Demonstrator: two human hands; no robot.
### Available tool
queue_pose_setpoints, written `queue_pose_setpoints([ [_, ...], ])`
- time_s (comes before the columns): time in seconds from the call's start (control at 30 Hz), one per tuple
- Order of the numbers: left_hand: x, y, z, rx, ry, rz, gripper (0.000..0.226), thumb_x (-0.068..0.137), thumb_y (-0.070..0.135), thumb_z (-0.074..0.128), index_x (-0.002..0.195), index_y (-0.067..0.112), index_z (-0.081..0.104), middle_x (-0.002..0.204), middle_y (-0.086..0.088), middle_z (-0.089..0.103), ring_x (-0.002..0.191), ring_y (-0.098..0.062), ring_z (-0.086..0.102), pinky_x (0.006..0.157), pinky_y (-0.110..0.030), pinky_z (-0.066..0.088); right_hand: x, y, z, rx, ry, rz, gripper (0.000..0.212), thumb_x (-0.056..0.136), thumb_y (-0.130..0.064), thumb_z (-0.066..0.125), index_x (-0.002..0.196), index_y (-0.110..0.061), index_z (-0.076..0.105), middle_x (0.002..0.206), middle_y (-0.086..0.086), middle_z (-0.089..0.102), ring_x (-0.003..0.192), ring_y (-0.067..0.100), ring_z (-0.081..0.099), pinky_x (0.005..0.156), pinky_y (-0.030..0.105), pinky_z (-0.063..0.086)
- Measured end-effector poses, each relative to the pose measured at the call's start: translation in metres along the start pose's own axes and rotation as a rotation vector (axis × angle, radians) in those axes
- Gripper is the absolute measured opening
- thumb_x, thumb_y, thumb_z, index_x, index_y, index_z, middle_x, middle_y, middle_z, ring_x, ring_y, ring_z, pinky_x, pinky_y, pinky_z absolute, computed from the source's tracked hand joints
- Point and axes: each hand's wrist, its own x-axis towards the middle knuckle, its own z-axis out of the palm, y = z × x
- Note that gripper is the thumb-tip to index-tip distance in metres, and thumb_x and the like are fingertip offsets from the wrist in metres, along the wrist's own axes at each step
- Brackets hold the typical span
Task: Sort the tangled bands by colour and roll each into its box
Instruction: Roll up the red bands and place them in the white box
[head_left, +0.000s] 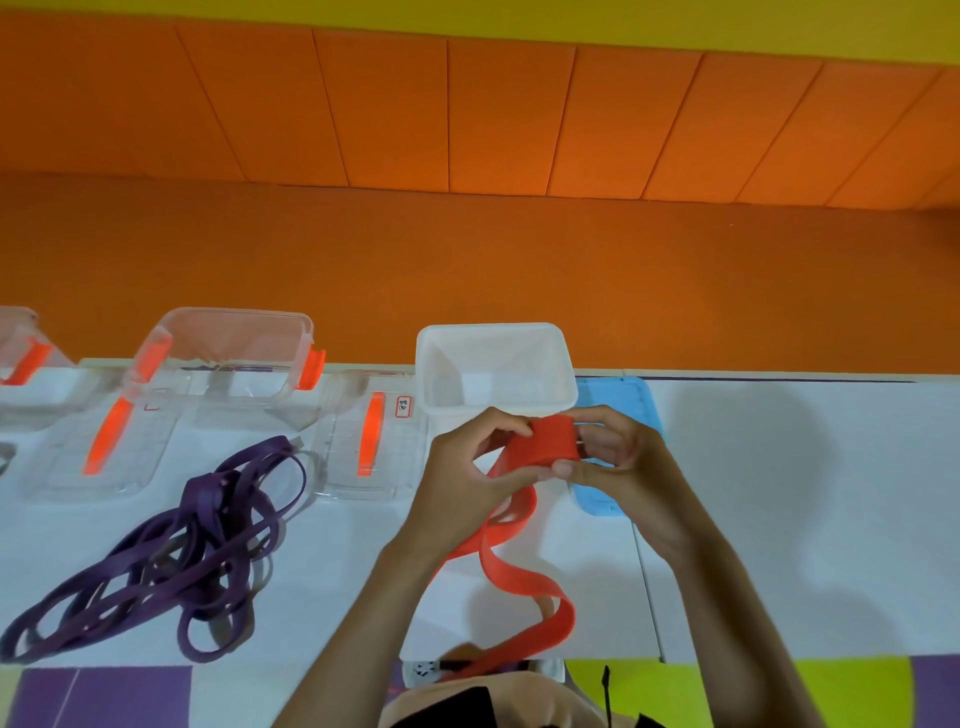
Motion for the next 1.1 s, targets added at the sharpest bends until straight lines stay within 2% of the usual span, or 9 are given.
queue_pose_setpoints([
  [0.13,-0.002,0.002,0.002,-0.074,0.034,0.004,0.036,0.075,0.038,0.095,0.103,0.042,0.073,0.112,0.016,0.077,0.111,-0.012,0.074,0.098,-0.024,0.058,0.0,-0.001,0.001,0.063,0.029,0.041,0.054,0.074,-0.028,0.089,0.125,-0.025,0.07,0.112,0.0,0.08,0.105,0.02,0.077,0.094,0.034,0.062],
  [0.23,-0.002,0.004,0.004,-0.161,0.054,0.011,0.03,0.075,0.033,0.096,0.096,0.04,0.077,0.114,0.009,0.078,0.113,-0.017,0.074,0.096,-0.023,0.058,-0.001,-0.001,-0.003,0.085,-0.003,0.038,0.046,0.083,-0.025,0.084,0.126,-0.017,0.07,0.115,0.005,0.079,0.108,0.024,0.075,0.098,0.037,0.059],
  [0.37,-0.001,-0.001,0.004,-0.145,0.017,-0.067,0.031,0.068,0.03,0.099,0.091,0.039,0.079,0.107,0.01,0.08,0.109,-0.013,0.075,0.097,-0.02,0.056,-0.001,0.0,-0.012,0.017,-0.069,0.083,0.039,0.084,-0.015,0.086,0.12,-0.021,0.073,0.113,0.002,0.079,0.105,0.023,0.076,0.085,0.025,0.06],
  [0.5,-0.004,-0.004,-0.001,-0.133,-0.047,-0.092,0.04,0.068,0.039,0.098,0.102,0.038,0.076,0.108,0.01,0.079,0.107,-0.017,0.075,0.096,-0.028,0.06,-0.003,0.003,-0.017,0.001,-0.125,0.103,0.04,0.083,-0.012,0.087,0.119,-0.023,0.074,0.113,0.001,0.078,0.099,0.025,0.078,0.079,0.021,0.059],
  [0.73,0.004,0.007,-0.002,-0.209,-0.055,-0.086,0.035,0.073,0.028,0.095,0.102,0.038,0.079,0.115,0.007,0.078,0.114,-0.018,0.074,0.097,-0.031,0.06,-0.002,0.005,-0.006,0.216,0.038,0.032,0.044,0.078,-0.015,0.085,0.119,-0.005,0.073,0.114,0.015,0.075,0.102,0.033,0.077,0.087,0.038,0.064],
  [0.83,0.01,0.013,-0.004,-0.268,-0.06,-0.091,0.037,0.074,0.021,0.094,0.108,0.031,0.082,0.116,0.005,0.078,0.115,-0.016,0.073,0.095,-0.025,0.059,0.0,0.011,0.002,0.429,0.031,0.079,0.048,0.081,-0.009,0.077,0.127,0.0,0.068,0.123,0.025,0.07,0.109,0.033,0.075,0.088,0.036,0.062],
  [0.93,0.009,0.017,-0.005,-0.282,-0.01,-0.074,0.035,0.077,0.022,0.092,0.108,0.036,0.082,0.115,0.008,0.079,0.113,-0.012,0.074,0.091,-0.02,0.057,-0.001,0.014,0.007,0.523,-0.044,0.109,0.051,0.085,-0.008,0.076,0.136,-0.01,0.065,0.124,0.024,0.071,0.114,0.035,0.073,0.089,0.037,0.062],
  [1.03,0.005,0.014,-0.002,-0.282,0.024,-0.07,0.034,0.082,0.012,0.089,0.108,0.03,0.076,0.12,0.008,0.078,0.116,-0.015,0.073,0.096,-0.024,0.058,0.002,0.012,0.006,0.327,-0.072,0.134,0.053,0.083,-0.014,0.085,0.131,-0.03,0.067,0.119,0.018,0.075,0.106,0.038,0.076,0.081,0.041,0.064],
  [1.1,0.005,0.013,0.002,-0.277,0.023,-0.07,0.028,0.083,0.016,0.088,0.105,0.029,0.076,0.125,0.009,0.077,0.122,-0.016,0.071,0.103,-0.029,0.057,0.003,0.011,0.006,0.293,-0.084,0.161,0.055,0.082,-0.018,0.089,0.129,-0.033,0.066,0.116,0.016,0.077,0.102,0.039,0.077,0.077,0.04,0.065],
])
